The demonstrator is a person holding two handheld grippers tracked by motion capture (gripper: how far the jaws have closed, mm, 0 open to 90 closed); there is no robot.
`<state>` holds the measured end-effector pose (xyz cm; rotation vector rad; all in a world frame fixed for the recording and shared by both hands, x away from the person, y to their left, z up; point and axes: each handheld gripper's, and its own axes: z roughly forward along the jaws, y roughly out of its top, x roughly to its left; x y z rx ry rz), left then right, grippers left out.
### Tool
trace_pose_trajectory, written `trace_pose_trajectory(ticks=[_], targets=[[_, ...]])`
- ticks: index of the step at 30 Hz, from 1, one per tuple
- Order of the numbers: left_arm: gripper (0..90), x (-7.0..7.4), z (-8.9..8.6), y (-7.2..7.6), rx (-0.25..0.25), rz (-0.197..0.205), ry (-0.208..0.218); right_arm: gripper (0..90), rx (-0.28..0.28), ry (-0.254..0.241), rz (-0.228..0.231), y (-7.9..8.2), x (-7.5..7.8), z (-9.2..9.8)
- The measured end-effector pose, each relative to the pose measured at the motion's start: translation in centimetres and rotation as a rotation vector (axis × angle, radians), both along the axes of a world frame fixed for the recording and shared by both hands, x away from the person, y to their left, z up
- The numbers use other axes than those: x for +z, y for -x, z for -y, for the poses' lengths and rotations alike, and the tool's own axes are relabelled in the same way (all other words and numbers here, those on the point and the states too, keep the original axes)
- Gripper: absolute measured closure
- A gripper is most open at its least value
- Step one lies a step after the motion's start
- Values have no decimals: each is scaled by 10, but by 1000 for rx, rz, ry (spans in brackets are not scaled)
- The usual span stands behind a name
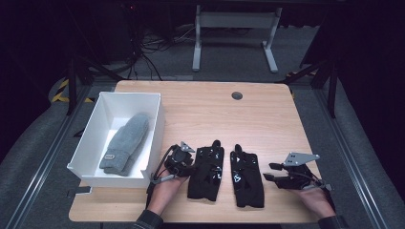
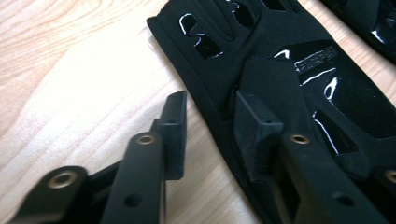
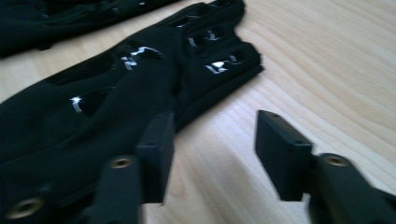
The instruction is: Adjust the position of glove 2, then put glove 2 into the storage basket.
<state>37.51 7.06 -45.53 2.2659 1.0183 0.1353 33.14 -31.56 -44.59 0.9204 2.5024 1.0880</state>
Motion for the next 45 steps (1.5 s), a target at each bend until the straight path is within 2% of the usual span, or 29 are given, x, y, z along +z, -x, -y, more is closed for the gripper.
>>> trace_pose_trajectory(ticks=[1, 2, 4, 8, 12, 17, 19, 24, 33, 35, 37, 38, 40, 42, 45], targets=[[764, 0, 0, 0, -1, -2, 3, 669, 15, -9, -17, 1, 0, -1], [764, 0, 1, 1, -5, -14, 12, 669, 15, -9, -17, 1, 0, -1], [811, 0, 1, 1, -2, -21, 13, 774, 28, -10, -25, 1, 1, -3], [854, 0, 0, 0, 10, -42, 33, 900, 67, 0, -52, 2, -1, -8], [873, 1, -1, 1, 9, -54, 53, 900, 97, 17, -71, 4, -2, -14], [878, 4, -2, 1, 2, -71, 116, 900, 119, 29, -78, 5, -3, -17], [878, 6, -2, 1, 7, -65, 146, 900, 122, 30, -82, 5, -4, -17], [879, 10, -3, 2, 9, -58, 171, 900, 128, 29, -85, 5, -4, -17], [880, 18, -9, -2, 32, -33, 261, 900, 149, 26, -91, 3, -6, -22], [881, 21, -11, -3, 32, -33, 306, 900, 155, 30, -93, 3, -6, -25], [881, 23, -10, -4, 25, -29, 309, 900, 160, 33, -92, 2, -7, -28], [881, 25, -9, -4, 24, -30, 329, 900, 164, 33, -91, 2, -7, -30], [881, 26, -9, -5, 23, -23, 337, 900, 167, 31, -93, 1, -7, -31], [882, 28, -9, -6, 24, -29, 372, 900, 170, 29, -92, 0, -8, -34], [882, 31, -7, -6, 12, -25, 386, 900, 179, 27, -91, -1, -9, -39]])
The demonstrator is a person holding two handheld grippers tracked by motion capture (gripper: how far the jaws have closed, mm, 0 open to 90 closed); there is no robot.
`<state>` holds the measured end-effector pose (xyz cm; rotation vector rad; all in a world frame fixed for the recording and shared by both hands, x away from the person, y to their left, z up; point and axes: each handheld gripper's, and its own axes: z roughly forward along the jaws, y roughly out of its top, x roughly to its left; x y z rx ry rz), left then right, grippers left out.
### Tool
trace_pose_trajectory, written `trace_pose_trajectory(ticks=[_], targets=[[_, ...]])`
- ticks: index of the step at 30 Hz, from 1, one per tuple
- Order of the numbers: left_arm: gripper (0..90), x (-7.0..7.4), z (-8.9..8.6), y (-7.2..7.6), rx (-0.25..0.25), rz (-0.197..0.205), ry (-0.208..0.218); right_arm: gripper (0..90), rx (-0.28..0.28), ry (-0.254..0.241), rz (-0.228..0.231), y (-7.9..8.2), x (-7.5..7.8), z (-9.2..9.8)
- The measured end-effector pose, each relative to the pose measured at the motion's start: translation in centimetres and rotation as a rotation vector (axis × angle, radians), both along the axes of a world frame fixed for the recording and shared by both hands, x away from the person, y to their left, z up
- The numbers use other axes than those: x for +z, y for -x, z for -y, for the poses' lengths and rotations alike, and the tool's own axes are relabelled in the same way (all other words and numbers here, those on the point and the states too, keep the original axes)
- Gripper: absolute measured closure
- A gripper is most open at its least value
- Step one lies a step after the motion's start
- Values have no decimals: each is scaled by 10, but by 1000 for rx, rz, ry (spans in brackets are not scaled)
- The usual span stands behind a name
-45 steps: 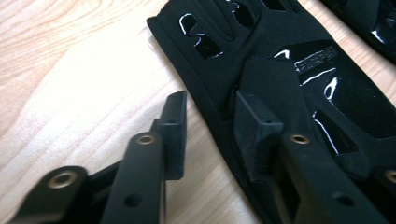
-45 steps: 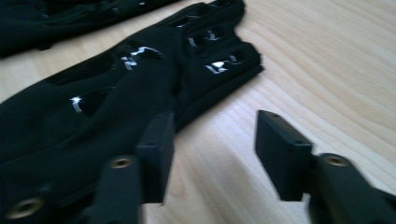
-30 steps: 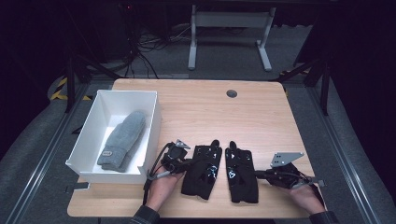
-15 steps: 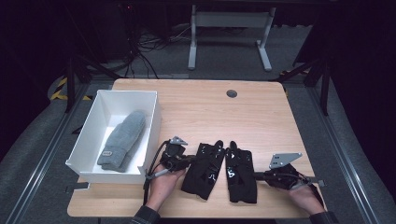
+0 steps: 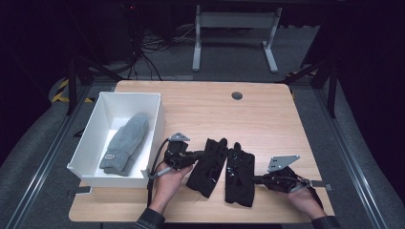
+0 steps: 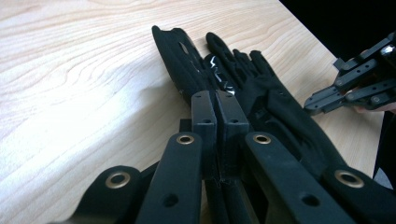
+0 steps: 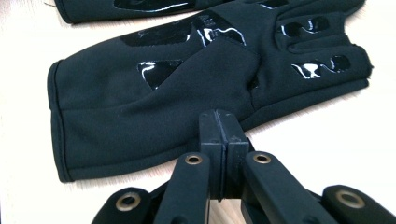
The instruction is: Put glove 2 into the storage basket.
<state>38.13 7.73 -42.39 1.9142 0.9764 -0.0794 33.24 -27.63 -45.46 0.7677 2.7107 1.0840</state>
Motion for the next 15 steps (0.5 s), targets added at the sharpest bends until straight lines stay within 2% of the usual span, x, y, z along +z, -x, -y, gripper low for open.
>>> trace_pose_trajectory(ticks=[8, 15], targets=[[883, 8, 5, 0, -25, 5, 28, 900, 11, -3, 5, -4, -1, -11], [884, 14, 11, -1, -45, 12, 34, 900, 12, -7, 10, -10, -2, -21]])
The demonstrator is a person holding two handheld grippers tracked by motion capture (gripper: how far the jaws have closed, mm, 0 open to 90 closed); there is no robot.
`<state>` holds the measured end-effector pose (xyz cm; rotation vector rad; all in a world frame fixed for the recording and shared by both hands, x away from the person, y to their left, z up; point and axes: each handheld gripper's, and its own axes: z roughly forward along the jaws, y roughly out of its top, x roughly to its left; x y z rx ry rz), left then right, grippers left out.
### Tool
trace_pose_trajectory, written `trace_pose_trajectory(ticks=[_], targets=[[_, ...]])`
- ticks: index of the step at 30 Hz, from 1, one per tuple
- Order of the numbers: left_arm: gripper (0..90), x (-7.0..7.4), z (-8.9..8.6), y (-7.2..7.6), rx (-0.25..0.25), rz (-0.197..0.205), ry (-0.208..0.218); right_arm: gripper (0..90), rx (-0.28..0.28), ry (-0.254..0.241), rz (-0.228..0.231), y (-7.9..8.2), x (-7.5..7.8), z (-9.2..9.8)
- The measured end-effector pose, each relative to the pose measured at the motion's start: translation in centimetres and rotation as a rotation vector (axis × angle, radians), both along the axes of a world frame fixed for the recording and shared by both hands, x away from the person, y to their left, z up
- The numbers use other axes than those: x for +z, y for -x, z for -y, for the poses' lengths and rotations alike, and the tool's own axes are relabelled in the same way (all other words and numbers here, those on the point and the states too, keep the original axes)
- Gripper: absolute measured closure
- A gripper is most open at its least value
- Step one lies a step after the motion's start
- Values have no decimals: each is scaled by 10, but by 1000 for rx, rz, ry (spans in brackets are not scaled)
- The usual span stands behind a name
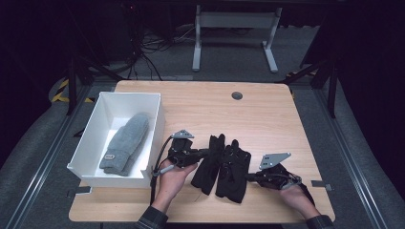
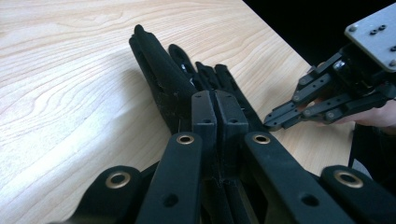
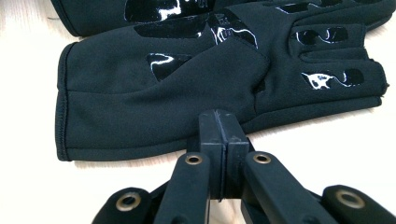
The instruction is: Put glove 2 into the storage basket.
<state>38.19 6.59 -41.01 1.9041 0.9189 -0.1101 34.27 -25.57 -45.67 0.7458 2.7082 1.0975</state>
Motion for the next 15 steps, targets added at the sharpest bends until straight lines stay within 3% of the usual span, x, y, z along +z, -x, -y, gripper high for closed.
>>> trace_pose_trajectory(ticks=[15], targets=[[885, 5, 16, 1, -36, 14, -3, 900, 0, -19, -1, -7, -2, -13]])
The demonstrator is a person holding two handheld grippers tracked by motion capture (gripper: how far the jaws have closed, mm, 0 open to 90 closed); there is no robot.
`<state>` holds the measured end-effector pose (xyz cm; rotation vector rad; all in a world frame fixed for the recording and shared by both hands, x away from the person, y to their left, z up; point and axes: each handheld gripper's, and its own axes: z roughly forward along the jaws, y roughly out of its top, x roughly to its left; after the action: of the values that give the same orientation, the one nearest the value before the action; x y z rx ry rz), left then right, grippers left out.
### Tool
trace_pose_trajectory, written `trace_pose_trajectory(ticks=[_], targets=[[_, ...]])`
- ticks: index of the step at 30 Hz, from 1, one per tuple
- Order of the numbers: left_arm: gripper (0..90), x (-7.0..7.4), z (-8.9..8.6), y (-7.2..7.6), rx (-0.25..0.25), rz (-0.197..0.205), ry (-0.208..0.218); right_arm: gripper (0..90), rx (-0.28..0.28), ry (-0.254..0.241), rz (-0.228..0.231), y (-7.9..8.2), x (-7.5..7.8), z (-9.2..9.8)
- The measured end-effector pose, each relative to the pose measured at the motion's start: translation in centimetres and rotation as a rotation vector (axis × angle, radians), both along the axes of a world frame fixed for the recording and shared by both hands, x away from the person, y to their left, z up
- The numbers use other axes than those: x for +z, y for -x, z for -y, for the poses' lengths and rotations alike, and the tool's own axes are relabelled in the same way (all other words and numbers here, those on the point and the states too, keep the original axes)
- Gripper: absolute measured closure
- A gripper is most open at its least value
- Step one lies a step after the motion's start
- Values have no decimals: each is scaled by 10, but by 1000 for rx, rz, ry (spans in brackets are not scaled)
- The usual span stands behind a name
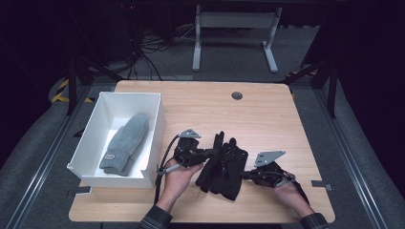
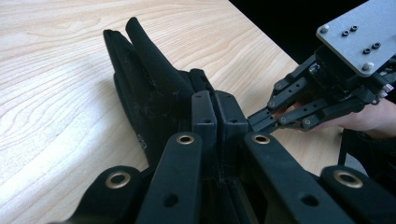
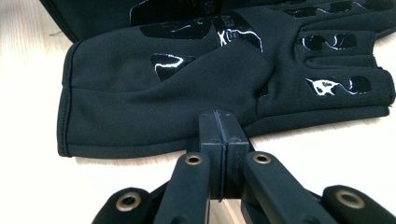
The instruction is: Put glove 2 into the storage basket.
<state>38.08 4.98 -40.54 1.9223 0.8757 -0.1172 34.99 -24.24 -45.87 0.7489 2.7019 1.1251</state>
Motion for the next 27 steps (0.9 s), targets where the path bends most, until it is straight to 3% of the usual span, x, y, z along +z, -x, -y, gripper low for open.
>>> trace_pose_trajectory(ticks=[20, 27], targets=[[895, -6, 22, -2, -39, -9, -24, 900, 15, -11, 20, -7, -3, -35], [898, -12, 33, -1, -63, -5, -66, 900, 17, -10, 32, -8, -5, -46]])
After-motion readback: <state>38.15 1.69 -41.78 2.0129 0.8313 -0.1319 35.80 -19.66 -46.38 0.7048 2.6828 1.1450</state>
